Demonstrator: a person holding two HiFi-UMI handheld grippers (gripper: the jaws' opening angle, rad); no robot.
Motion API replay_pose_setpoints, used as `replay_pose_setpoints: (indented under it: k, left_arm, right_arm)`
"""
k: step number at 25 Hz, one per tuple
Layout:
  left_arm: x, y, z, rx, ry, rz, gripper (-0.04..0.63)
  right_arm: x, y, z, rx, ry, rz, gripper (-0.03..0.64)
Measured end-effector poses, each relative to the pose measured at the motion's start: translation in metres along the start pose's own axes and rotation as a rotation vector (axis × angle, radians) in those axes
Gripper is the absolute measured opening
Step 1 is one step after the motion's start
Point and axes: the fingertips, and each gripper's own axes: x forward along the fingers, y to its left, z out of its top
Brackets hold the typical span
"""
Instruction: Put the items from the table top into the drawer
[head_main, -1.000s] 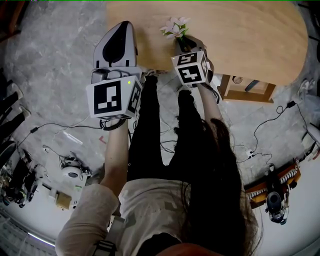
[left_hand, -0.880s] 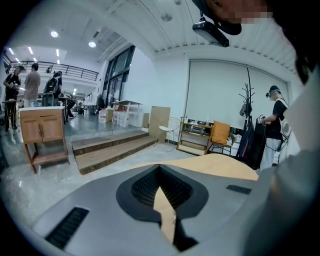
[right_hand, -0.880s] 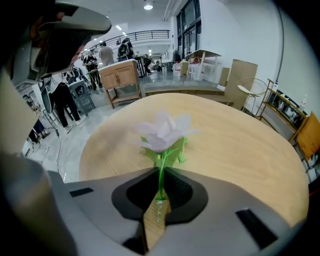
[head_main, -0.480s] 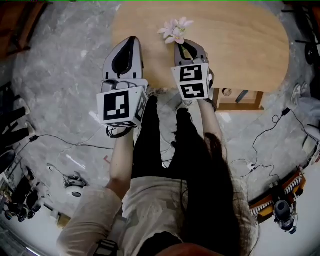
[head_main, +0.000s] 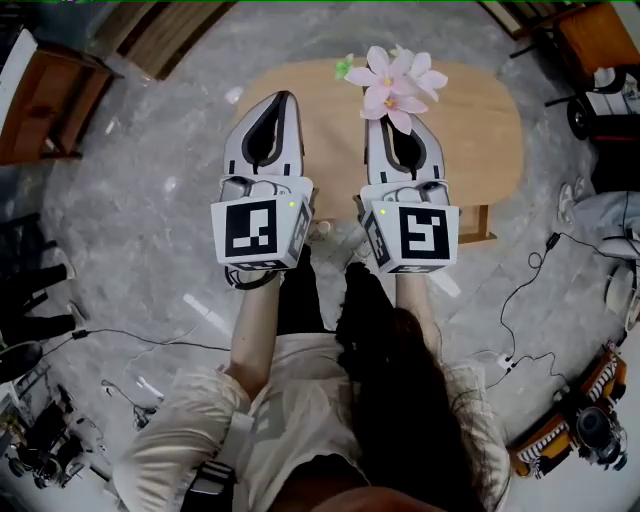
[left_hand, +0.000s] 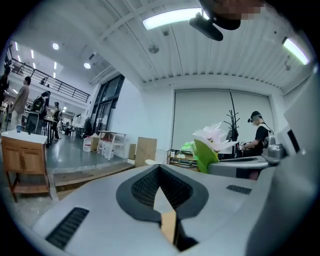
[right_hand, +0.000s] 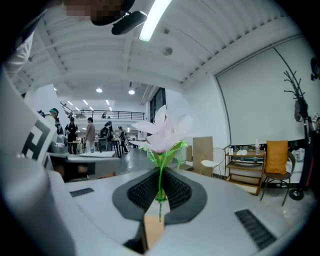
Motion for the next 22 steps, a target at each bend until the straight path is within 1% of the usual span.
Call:
replay_pose_setpoints:
  k: [2, 6, 11, 16, 18, 22]
  left_arm:
    - [-0.002, -0.001, 0.01, -0.003, -0.014, -0.025, 0.006]
    - [-0.002, 0.003, 0.017, -0.01, -0.025, -0.054, 0.006]
    - [0.005, -0.043, 0.025, 0.014, -0.017, -0.092, 0.006]
    - [0.015, -0.035, 0.017, 0.018, 0.0, -0.125, 0.006]
    - [0.023, -0.05, 0.008, 0.023, 0.014, -0.148, 0.006]
    - [0.026, -0.125, -0.024, 0.031, 0.084, -0.232, 0.006]
  right_arm:
    - [-0.008, 0.004, 0.016, 0.013, -0.035, -0.016, 0.028]
    - [-0.013, 0.012, 0.031, 0.015, -0.071, -0.031, 0.026]
    - [-0.046, -0.026, 0.045, 0.026, -0.089, -0.07, 0.026]
    - [-0.039, -0.04, 0.035, 0.037, -0.073, -0.134, 0.026]
    - [-0.051, -0.07, 0.021, 0.054, -0.054, -0.195, 0.026]
    - [-0.119, -0.162, -0.033, 0.122, 0.036, -0.362, 0.025]
